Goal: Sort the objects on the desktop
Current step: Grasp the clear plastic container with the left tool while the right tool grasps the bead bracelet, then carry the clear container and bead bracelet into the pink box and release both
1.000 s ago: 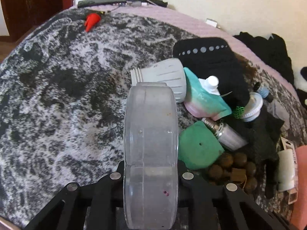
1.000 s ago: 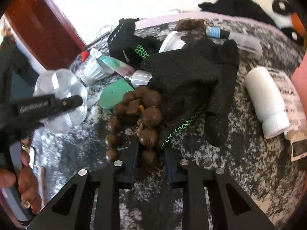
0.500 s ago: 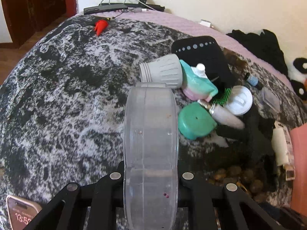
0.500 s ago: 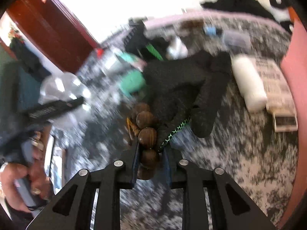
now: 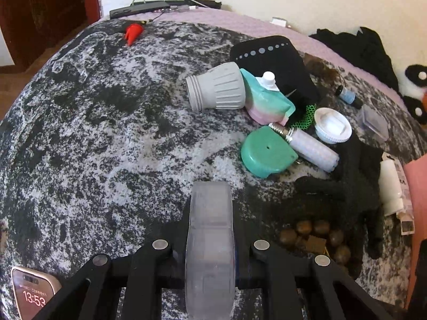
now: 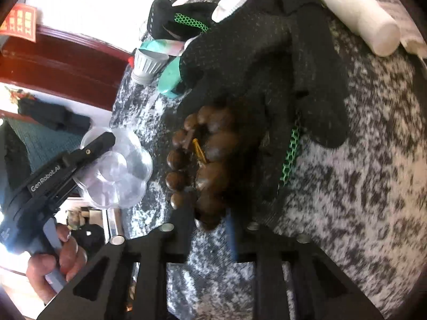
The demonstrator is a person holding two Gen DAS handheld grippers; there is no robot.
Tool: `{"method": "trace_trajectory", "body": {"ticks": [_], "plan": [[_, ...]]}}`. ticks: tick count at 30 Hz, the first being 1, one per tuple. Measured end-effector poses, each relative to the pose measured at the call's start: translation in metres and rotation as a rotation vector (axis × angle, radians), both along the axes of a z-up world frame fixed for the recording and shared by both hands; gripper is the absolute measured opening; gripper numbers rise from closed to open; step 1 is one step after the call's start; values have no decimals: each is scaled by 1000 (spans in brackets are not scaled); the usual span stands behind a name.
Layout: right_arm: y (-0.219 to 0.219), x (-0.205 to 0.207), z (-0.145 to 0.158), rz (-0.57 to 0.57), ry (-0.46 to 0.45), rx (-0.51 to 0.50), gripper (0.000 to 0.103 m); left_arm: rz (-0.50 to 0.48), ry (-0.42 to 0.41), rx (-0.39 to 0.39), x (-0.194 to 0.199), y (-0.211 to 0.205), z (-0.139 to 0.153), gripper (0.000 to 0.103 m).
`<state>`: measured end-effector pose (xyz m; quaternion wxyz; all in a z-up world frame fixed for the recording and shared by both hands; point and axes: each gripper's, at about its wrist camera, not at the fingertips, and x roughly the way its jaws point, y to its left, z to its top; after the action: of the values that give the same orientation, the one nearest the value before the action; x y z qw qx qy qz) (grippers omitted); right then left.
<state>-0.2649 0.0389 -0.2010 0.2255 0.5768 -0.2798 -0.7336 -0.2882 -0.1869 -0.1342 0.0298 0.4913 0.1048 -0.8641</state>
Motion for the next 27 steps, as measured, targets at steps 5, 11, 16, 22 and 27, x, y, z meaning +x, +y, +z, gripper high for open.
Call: {"method": "trace_trajectory", "body": {"ticks": [5,11,16,22,27], "plan": [[-6,14,27,41,72,-6,20,-2,13,-13,5,-1,7,17],[-13,39,68,86,212,38,20,8,23,0,18,-6,17,17],[-7,59,99,94,297,33,20,1,59,5,36,-5,35,17],[9,73,128,67,379,32,20,-22,116,32,58,5,65,17],[27,82,149,14,435,40,20,-72,182,48,79,30,96,17]]}}
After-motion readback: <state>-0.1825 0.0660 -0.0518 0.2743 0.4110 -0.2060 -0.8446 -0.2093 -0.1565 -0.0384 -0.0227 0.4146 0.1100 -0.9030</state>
